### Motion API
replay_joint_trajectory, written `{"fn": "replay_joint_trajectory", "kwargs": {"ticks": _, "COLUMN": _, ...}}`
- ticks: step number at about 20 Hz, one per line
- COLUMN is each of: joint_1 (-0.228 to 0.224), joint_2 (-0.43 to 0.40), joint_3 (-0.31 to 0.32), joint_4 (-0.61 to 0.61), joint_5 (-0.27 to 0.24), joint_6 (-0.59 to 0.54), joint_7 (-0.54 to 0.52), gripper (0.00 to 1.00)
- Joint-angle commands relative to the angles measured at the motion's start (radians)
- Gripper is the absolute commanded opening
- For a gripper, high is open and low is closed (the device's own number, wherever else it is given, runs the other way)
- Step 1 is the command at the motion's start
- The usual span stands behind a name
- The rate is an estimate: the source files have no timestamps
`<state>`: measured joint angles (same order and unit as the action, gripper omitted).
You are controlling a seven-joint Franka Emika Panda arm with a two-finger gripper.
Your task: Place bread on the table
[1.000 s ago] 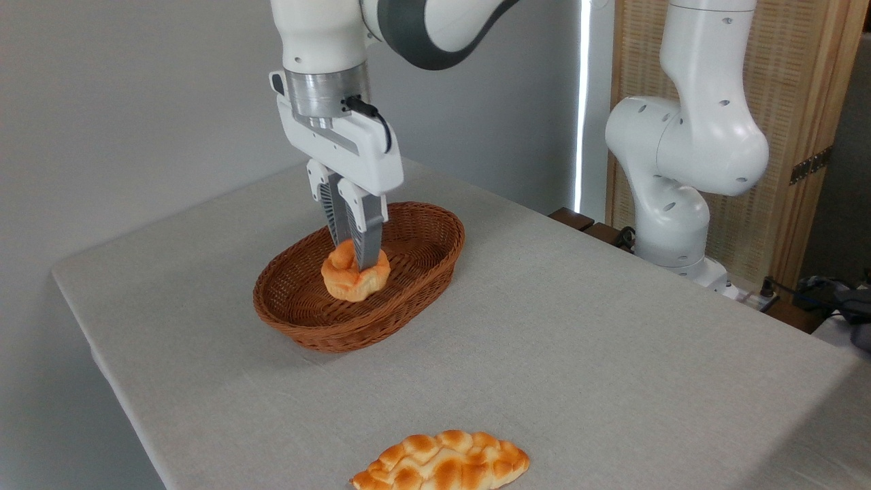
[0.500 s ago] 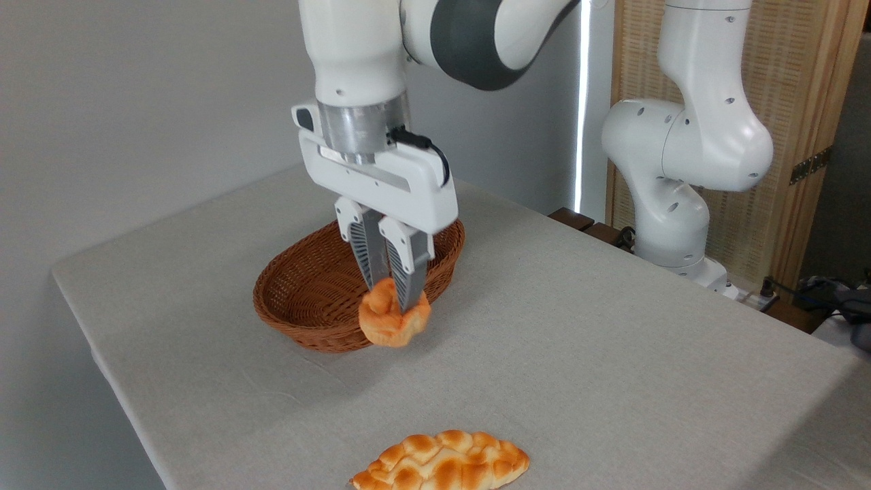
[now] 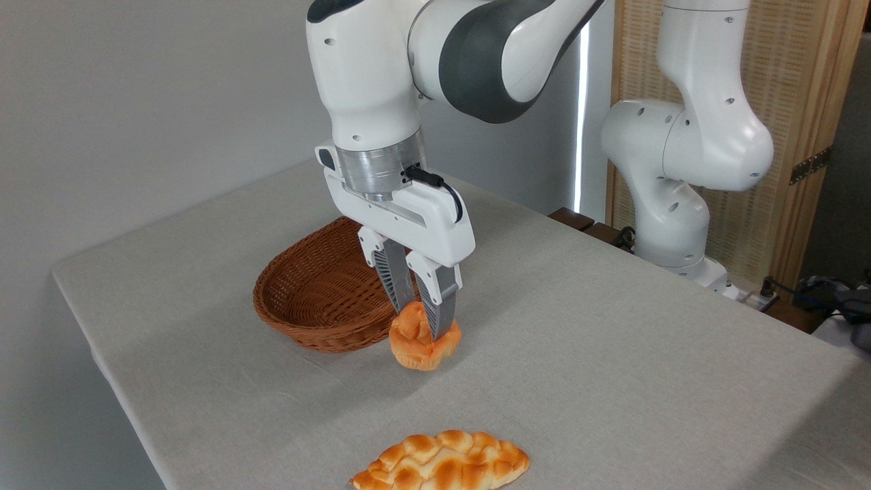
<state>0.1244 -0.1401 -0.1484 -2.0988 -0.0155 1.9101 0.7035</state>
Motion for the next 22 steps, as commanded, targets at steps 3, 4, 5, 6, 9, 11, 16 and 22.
{"fn": "replay_joint_trajectory", "kwargs": {"ticks": 3, "joint_1": 0.001, "joint_2": -0.009, "joint_3": 0.000, "joint_4": 0.000, "joint_5": 0.015, "joint_6": -0.017, "joint_7": 0.014, "gripper": 1.00}}
{"fn": "replay_joint_trajectory", "kwargs": {"ticks": 4, "joint_1": 0.000, "joint_2": -0.009, "joint_3": 0.000, "joint_4": 0.000, "joint_5": 0.015, "joint_6": -0.016, "joint_7": 0.014, "gripper": 1.00}}
{"fn": "replay_joint_trajectory", "kwargs": {"ticks": 5, "joint_1": 0.000, "joint_2": -0.009, "joint_3": 0.000, "joint_4": 0.000, "joint_5": 0.015, "joint_6": -0.016, "joint_7": 0.014, "gripper": 1.00}}
{"fn": "replay_joint_trajectory", "kwargs": {"ticks": 6, "joint_1": 0.000, "joint_2": -0.009, "joint_3": 0.000, "joint_4": 0.002, "joint_5": 0.015, "joint_6": -0.017, "joint_7": 0.014, "gripper": 1.00}}
{"fn": "replay_joint_trajectory", "kwargs": {"ticks": 9, "joint_1": 0.000, "joint_2": -0.012, "joint_3": 0.001, "joint_4": 0.011, "joint_5": 0.014, "joint_6": -0.002, "joint_7": 0.013, "gripper": 1.00}}
{"fn": "replay_joint_trajectory", "kwargs": {"ticks": 11, "joint_1": 0.000, "joint_2": -0.013, "joint_3": 0.000, "joint_4": 0.026, "joint_5": 0.009, "joint_6": 0.013, "joint_7": 0.011, "gripper": 1.00}}
{"fn": "replay_joint_trajectory", "kwargs": {"ticks": 16, "joint_1": 0.000, "joint_2": -0.012, "joint_3": -0.010, "joint_4": 0.071, "joint_5": -0.021, "joint_6": 0.026, "joint_7": 0.005, "gripper": 1.00}}
{"fn": "replay_joint_trajectory", "kwargs": {"ticks": 22, "joint_1": -0.002, "joint_2": -0.006, "joint_3": -0.010, "joint_4": 0.069, "joint_5": -0.058, "joint_6": 0.067, "joint_7": 0.004, "gripper": 1.00}}
